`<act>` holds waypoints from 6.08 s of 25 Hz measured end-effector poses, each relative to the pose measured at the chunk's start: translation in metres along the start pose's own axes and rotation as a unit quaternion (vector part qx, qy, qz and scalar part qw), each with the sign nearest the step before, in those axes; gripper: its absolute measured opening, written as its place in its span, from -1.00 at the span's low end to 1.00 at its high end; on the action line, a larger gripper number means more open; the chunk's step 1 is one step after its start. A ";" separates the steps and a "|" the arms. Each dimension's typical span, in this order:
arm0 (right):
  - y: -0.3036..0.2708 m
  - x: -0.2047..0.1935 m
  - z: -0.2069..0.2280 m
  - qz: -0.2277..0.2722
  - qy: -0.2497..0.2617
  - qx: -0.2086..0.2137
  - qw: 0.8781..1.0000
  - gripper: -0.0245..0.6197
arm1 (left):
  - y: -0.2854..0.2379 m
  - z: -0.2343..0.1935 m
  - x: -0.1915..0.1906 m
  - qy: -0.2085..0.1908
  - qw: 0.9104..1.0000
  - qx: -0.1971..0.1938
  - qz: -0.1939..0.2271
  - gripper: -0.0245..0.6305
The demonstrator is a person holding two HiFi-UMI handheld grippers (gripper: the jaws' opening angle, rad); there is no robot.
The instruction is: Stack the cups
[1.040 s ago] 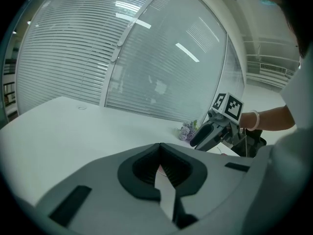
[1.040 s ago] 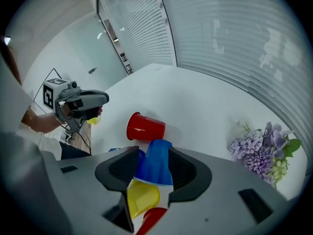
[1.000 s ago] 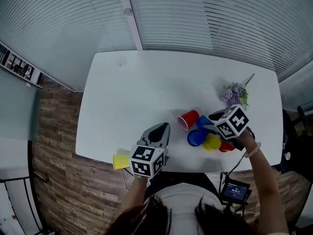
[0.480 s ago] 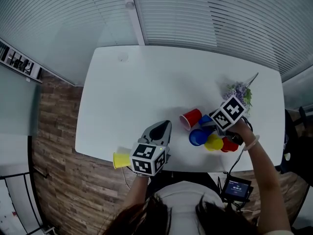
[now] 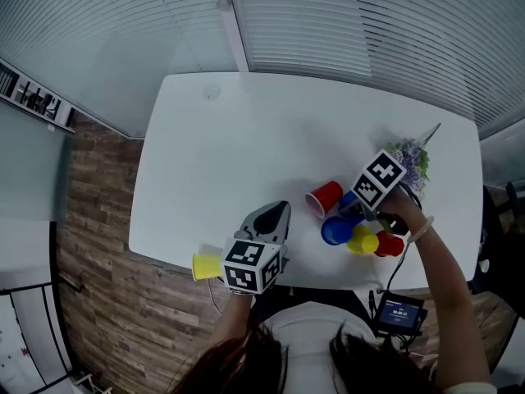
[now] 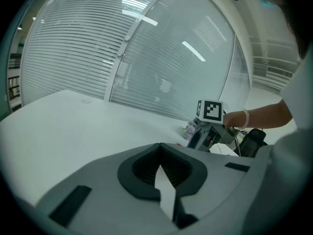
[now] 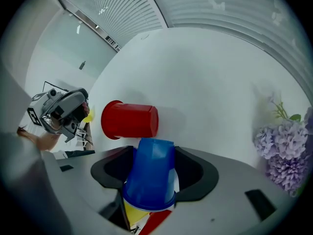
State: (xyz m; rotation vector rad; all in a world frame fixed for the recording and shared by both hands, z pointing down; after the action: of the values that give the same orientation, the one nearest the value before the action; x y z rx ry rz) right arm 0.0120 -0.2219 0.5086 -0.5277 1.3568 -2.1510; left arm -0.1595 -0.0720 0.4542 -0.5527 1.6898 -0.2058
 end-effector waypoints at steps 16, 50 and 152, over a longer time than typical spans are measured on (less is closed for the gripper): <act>0.027 0.001 0.003 0.086 -0.007 0.009 0.996 -0.07 | 0.000 0.001 0.004 -0.008 1.000 -0.008 0.004 -0.87; 0.115 -0.076 -0.022 0.432 0.000 -0.036 0.901 -0.08 | 0.021 0.034 0.016 -0.071 0.994 -0.082 0.017 -0.87; 0.056 -0.212 -0.055 0.695 -0.011 -0.191 0.693 -0.01 | 0.032 0.090 -0.009 -0.132 0.981 -0.145 -0.012 -0.87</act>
State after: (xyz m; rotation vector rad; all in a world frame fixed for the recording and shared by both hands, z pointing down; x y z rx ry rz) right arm 0.1579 -0.0707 0.4259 0.3410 1.4086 -0.5947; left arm -0.0793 -0.0243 0.4299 -0.7823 1.4628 0.0978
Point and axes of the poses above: the fingertips, and each gripper's own axes: y backward along the fingers, z to its right, x out of its top, the point moved 7 cm from there along y, backward along the fingers, and after that the axes turned 12 degrees about -y, right-handed, at the moved point
